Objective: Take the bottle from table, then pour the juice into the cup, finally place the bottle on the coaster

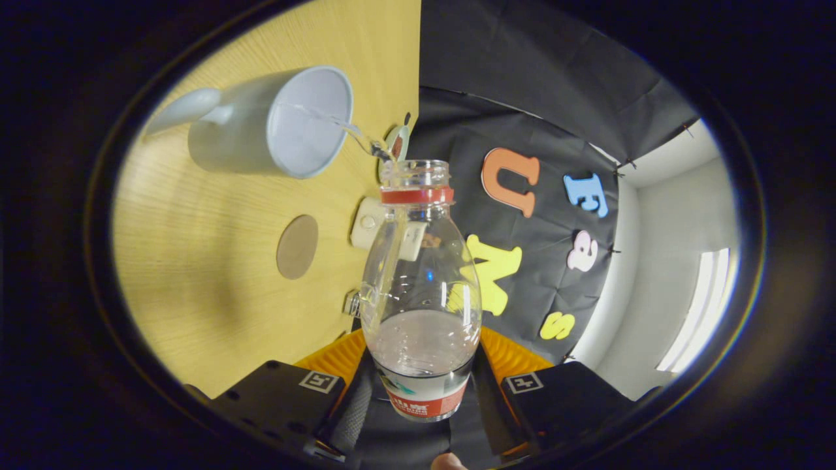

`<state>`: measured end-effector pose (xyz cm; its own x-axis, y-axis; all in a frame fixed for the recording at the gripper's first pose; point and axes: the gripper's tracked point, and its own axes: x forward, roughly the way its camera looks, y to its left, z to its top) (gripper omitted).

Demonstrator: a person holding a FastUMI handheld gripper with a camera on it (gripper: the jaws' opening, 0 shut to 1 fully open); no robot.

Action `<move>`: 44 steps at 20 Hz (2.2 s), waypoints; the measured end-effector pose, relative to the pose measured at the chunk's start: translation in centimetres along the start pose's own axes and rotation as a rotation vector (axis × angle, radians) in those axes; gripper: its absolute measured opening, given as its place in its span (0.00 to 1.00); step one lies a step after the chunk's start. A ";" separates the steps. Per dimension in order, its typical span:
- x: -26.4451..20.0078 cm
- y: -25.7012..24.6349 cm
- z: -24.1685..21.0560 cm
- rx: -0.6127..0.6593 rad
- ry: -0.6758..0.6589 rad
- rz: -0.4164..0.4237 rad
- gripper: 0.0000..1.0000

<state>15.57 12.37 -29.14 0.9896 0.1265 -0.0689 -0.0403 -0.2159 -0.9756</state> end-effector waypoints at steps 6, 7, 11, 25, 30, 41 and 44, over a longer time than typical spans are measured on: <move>0.4 -0.9 0.3 -0.023 -0.009 -0.010 0.78; 0.2 -1.0 0.3 -0.025 -0.011 -0.011 0.78; 0.2 -1.3 0.4 -0.042 -0.015 -0.018 0.78; 0.2 -2.9 0.4 -0.094 -0.019 -0.045 0.78; 0.3 -3.8 0.3 -0.108 -0.021 -0.060 0.78; 0.5 -4.3 0.4 -0.145 -0.027 -0.064 0.78; 0.4 -4.5 0.6 -0.152 -0.028 -0.067 0.77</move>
<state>16.02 13.92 -24.88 0.9850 0.1723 -0.0129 0.0490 -0.3502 -0.9354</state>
